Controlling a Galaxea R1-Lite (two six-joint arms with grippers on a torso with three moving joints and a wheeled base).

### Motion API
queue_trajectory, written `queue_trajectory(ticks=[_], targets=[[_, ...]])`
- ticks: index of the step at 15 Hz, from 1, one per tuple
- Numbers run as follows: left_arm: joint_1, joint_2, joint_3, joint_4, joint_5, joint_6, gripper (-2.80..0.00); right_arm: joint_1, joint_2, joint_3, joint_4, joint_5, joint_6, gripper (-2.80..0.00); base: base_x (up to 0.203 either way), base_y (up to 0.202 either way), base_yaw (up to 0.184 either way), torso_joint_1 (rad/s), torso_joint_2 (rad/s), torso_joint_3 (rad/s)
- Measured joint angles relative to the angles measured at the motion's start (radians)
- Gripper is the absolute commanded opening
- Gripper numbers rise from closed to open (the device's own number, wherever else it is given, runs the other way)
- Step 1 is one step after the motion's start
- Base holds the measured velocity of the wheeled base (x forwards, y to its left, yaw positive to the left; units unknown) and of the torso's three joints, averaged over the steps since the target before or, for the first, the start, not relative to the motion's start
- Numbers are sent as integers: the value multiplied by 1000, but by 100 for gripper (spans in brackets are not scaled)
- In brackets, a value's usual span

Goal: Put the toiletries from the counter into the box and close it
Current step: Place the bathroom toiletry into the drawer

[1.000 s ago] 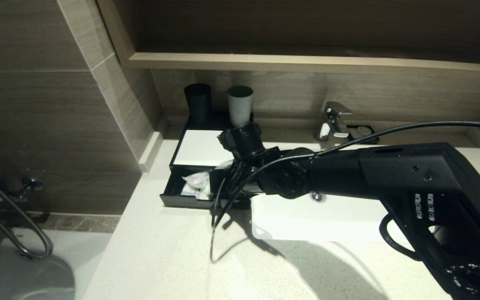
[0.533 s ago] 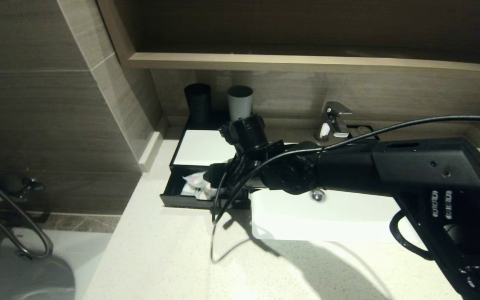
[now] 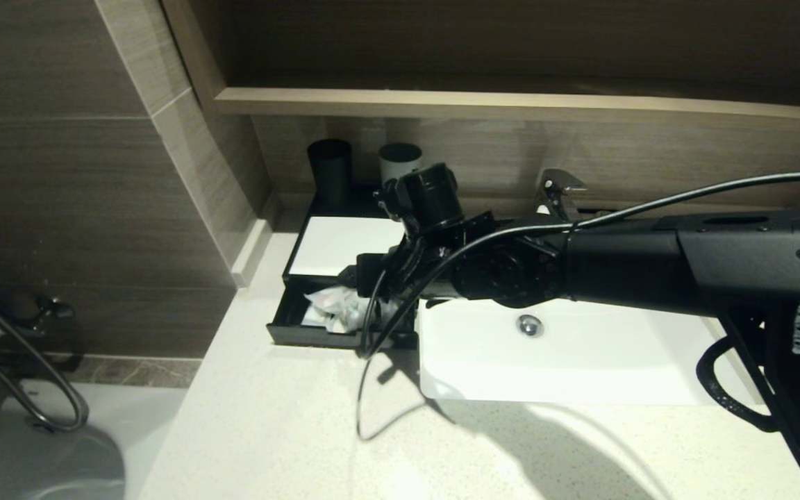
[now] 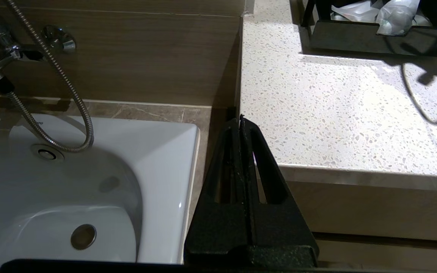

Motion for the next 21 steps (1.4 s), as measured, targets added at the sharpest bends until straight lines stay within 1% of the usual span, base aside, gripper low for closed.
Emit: queue_trajectory(ticks=[1, 2, 21], targets=[[0, 0, 0, 0, 0, 0, -280, 0, -2, 0, -2, -1, 0, 0, 0, 0, 0, 0, 0, 0], [0, 0, 0, 0, 0, 0, -280, 0, -3, -4, -2, -2, 0, -280, 0, 0, 0, 0, 0, 0], [0, 0, 0, 0, 0, 0, -280, -1, 31, -17, -41, -4, -26, -280, 0, 0, 0, 0, 0, 0]])
